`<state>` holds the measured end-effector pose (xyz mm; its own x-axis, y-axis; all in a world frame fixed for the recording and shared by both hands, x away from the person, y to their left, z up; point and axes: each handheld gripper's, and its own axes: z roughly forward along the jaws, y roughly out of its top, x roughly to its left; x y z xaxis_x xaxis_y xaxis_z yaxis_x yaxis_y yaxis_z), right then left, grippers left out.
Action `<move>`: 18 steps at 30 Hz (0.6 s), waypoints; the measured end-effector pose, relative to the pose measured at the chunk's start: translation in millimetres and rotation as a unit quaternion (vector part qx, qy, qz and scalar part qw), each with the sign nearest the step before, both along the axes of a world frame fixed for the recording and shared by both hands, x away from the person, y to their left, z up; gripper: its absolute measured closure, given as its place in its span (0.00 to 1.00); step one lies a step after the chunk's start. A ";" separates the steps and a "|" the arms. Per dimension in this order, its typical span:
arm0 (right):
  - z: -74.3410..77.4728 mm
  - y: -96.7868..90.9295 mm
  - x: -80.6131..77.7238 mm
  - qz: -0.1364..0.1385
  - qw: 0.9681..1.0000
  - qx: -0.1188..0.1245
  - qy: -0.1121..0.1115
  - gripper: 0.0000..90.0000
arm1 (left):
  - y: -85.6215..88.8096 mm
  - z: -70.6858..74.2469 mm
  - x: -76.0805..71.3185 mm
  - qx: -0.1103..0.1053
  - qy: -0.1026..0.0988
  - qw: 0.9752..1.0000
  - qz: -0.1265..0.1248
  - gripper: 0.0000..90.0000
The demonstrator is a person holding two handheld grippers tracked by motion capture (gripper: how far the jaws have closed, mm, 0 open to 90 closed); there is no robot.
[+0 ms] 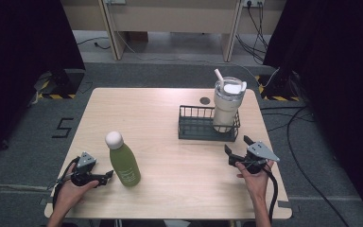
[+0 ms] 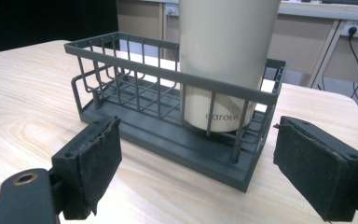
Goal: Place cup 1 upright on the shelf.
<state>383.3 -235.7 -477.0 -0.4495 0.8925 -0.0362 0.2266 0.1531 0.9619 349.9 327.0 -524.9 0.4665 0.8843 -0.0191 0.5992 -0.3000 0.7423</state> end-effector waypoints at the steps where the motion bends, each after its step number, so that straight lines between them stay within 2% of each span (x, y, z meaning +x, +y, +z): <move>1: 0.0 -0.7 -0.7 0.000 1.000 -0.003 0.001 0.17 | 0.0 0.0 0.0 0.000 0.000 1.000 0.000 0.11; 6: 1.4 -0.7 -3.1 0.004 1.000 -0.007 -0.005 0.17 | 0.0 0.0 0.0 0.000 0.000 1.000 0.000 0.11; 18: 2.1 4.9 -13.2 0.018 1.000 -0.012 0.005 0.17 | 0.0 -0.1 -0.3 0.000 -0.001 1.000 0.000 0.11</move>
<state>370.0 -230.8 -474.9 -0.4825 0.8744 -0.0518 0.2305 0.1837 0.9556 349.7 327.0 -524.9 0.4657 0.8847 -0.0193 0.5986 -0.2988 0.7432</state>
